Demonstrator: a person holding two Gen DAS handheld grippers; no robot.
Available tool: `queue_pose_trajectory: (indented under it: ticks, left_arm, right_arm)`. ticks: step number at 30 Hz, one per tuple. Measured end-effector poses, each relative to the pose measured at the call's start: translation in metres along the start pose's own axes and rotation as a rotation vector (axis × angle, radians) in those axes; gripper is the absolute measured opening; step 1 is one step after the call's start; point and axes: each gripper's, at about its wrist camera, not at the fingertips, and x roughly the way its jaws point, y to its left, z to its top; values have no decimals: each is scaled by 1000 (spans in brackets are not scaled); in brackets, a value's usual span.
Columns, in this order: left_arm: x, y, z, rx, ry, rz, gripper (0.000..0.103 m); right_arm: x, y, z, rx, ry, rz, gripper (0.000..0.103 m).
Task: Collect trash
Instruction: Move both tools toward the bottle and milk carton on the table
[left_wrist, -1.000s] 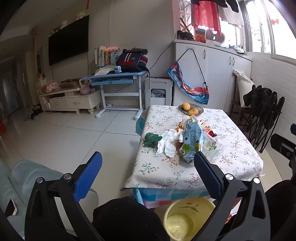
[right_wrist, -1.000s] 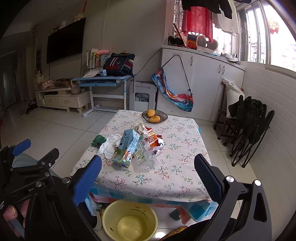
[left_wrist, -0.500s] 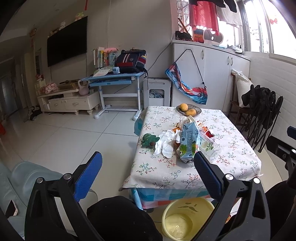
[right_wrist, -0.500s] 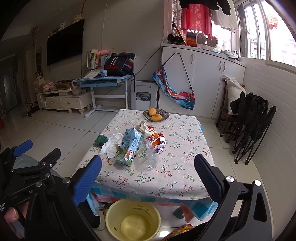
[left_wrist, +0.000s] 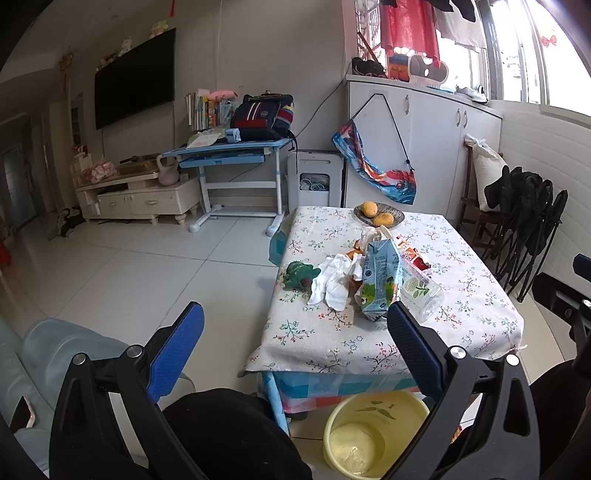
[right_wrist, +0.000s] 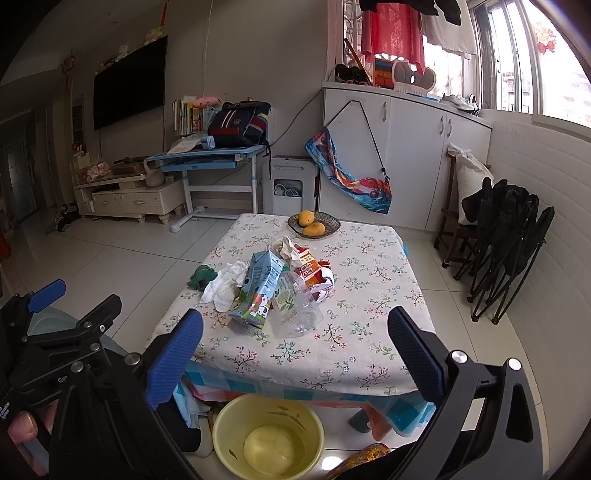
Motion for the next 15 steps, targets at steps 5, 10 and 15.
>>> queue_pose_trajectory:
  ticks: [5, 10, 15]
  left_arm:
    - [7, 0, -3, 2, 19, 2, 96]
    - [19, -2, -3, 6, 40, 10, 96]
    - [36, -5, -1, 9, 66, 25, 96]
  right_arm:
    - [4, -1, 1, 1, 10, 11, 96]
    - [12, -2, 3, 4, 22, 36, 96]
    - [32, -17, -5, 24, 37, 79, 96]
